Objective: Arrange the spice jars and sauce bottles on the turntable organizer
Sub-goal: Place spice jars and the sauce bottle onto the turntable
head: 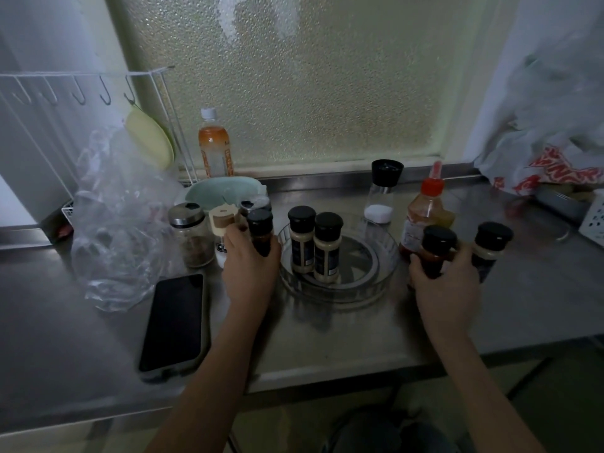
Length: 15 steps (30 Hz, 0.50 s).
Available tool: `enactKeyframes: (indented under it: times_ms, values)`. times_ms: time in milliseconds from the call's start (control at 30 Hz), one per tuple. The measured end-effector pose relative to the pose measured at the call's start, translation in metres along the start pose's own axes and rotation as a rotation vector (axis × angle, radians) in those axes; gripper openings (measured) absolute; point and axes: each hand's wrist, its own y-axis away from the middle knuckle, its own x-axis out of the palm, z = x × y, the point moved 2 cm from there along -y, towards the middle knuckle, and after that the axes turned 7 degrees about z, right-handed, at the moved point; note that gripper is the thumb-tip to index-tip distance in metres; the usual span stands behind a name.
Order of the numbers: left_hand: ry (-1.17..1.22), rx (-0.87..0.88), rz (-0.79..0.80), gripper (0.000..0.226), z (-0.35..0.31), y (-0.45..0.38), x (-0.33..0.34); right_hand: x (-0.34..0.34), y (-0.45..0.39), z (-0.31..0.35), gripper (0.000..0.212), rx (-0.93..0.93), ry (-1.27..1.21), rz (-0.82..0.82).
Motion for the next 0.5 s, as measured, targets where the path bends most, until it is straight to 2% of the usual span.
enactKeyframes:
  times_ms: [100,167,300,500]
  values:
    - [-0.003,-0.003,-0.006,0.045,-0.002,0.008,0.000,-0.005,0.006,0.021,0.050,-0.052,-0.269,-0.065]
    - [-0.033,-0.015,0.034,0.039,-0.002,0.012,0.001,-0.001,0.010,0.039,0.050,-0.122,-0.348,-0.012]
    - [-0.118,-0.023,0.126,0.027,0.003,0.012,0.000,0.025,0.012,0.064,0.049,-0.166,-0.243,0.251]
    - [-0.154,0.018,0.227,0.033,0.006,0.019,0.002,0.044,0.020,0.060,0.050,-0.121,-0.084,0.319]
